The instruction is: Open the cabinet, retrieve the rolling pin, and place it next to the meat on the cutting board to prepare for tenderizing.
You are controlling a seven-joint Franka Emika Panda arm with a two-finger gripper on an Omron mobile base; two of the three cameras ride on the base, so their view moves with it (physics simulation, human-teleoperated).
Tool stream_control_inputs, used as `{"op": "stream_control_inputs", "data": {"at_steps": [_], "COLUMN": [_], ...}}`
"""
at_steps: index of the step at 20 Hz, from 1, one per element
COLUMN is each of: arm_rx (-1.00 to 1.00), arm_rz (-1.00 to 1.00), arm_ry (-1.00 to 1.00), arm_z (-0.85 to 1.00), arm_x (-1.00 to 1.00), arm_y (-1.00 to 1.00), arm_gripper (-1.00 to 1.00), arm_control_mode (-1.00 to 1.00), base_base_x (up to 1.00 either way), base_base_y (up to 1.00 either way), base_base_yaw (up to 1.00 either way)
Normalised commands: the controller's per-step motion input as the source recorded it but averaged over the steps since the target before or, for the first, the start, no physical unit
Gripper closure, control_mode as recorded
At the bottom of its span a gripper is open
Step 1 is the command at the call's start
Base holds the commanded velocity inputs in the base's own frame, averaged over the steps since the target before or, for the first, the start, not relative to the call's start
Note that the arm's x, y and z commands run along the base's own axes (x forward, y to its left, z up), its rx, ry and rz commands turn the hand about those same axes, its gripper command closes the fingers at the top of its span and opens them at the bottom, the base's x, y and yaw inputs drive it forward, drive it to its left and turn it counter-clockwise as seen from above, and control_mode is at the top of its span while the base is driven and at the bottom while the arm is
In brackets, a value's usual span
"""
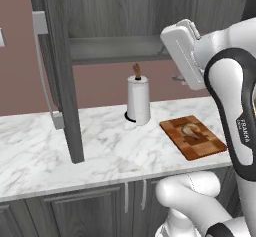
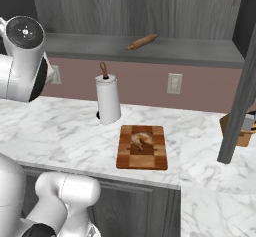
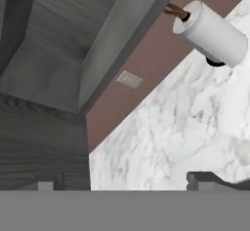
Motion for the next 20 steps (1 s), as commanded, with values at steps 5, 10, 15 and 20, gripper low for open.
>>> {"op": "stream_control_inputs", "data": {"at_steps": [5, 10, 15, 20], "arm_rx": [-0.16, -0.18, -0.21, -0.23], "arm_rz": [-0.39, -0.3, -0.14, -0.01], "arm_ry": [0.0, -0.04, -0.13, -0.17], "arm_z": [0.06, 0.03, 0.0, 0.0], "arm_x": [0.02, 0.15, 0.2, 0.07], "arm_y": [-0.79, -0.7, -0.56, -0.36], "arm_gripper": [-1.0, -1.0, -1.0, -1.0], "arm_control_mode": [-1.0, -1.0, -1.0, -1.0], "base_base_x": [0.0, 0.0, 0.0, 0.0], "base_base_y": [0.0, 0.0, 0.0, 0.0], "base_base_yaw": [0.0, 0.0, 0.0, 0.0]}}
